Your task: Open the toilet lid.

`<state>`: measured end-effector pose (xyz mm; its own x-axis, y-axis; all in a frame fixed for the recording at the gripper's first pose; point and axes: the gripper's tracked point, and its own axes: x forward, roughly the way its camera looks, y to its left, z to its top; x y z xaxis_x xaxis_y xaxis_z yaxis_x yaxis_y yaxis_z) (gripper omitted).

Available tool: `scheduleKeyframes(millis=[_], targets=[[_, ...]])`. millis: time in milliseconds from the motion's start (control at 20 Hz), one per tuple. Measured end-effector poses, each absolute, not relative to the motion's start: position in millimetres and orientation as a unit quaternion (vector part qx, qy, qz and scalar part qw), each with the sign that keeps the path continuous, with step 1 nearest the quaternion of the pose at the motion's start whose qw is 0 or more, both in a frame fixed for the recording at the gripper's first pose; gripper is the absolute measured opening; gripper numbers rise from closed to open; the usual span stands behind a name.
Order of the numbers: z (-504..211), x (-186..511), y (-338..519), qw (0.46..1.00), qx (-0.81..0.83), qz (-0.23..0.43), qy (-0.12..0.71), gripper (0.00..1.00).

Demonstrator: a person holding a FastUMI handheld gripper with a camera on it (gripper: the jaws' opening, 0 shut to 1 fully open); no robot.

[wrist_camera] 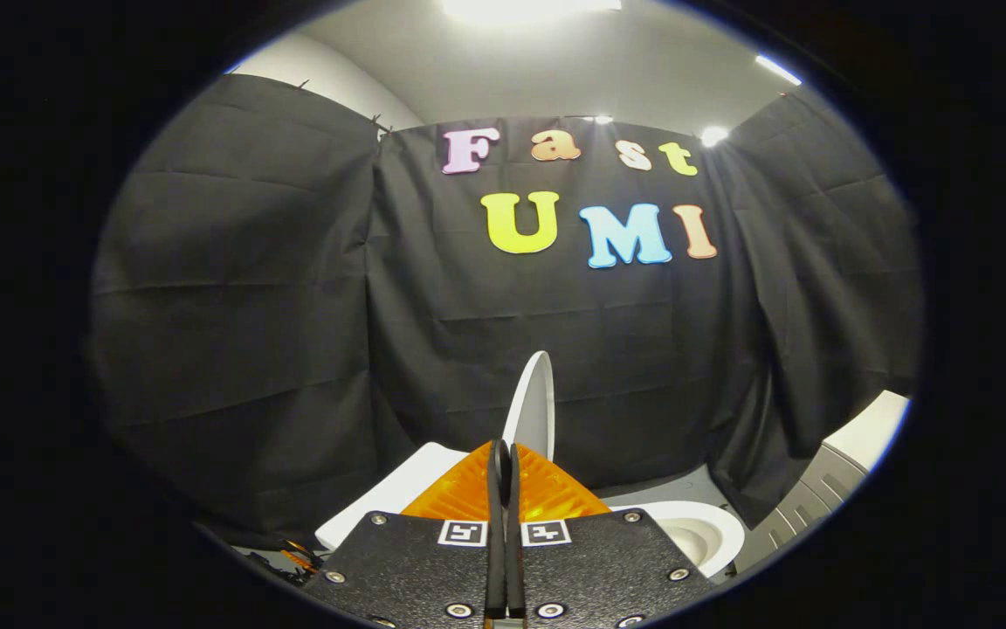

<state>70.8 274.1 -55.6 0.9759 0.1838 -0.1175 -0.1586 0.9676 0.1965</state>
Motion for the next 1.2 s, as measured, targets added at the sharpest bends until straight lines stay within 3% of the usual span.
scheduleKeyframes(millis=[600,1200], targets=[[-58,76,357,0.979,0.098,0.16,0.076,0.0],[-64,78,403,0.974,0.098,0.187,0.087,0.0]])
